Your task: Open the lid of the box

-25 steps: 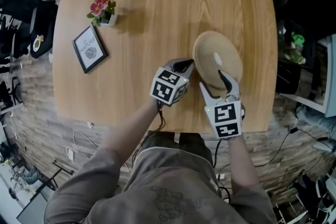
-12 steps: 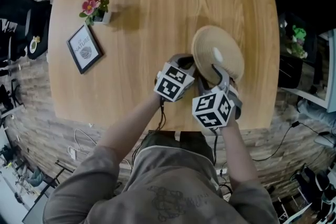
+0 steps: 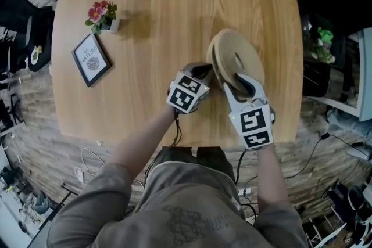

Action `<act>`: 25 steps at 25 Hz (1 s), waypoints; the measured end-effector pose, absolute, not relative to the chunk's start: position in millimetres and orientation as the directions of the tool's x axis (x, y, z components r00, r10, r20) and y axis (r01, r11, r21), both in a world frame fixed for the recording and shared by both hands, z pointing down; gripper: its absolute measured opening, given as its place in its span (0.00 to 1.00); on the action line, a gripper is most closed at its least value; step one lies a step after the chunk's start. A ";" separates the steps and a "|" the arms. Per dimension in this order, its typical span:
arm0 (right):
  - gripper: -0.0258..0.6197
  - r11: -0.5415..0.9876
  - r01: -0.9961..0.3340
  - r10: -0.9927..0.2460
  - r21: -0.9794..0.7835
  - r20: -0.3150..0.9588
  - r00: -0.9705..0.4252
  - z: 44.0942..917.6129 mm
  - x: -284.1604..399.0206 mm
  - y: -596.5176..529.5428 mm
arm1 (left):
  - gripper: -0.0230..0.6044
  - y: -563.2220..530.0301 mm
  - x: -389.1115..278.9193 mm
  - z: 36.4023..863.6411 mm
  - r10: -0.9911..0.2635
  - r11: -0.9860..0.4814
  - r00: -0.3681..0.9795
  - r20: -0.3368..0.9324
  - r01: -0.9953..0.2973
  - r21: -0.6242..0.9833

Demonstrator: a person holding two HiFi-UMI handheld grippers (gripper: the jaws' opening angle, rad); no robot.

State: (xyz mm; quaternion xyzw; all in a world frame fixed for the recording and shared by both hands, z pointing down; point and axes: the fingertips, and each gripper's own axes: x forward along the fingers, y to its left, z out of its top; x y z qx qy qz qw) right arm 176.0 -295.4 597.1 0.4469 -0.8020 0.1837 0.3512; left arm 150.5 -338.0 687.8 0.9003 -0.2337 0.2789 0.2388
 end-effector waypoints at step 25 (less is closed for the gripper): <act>0.18 -0.024 -0.853 -0.877 -0.521 0.421 -0.233 502.8 306.9 -259.2 | 0.04 -333.3 107.7 644.9 -0.388 -0.766 0.695 0.605 -0.608 0.208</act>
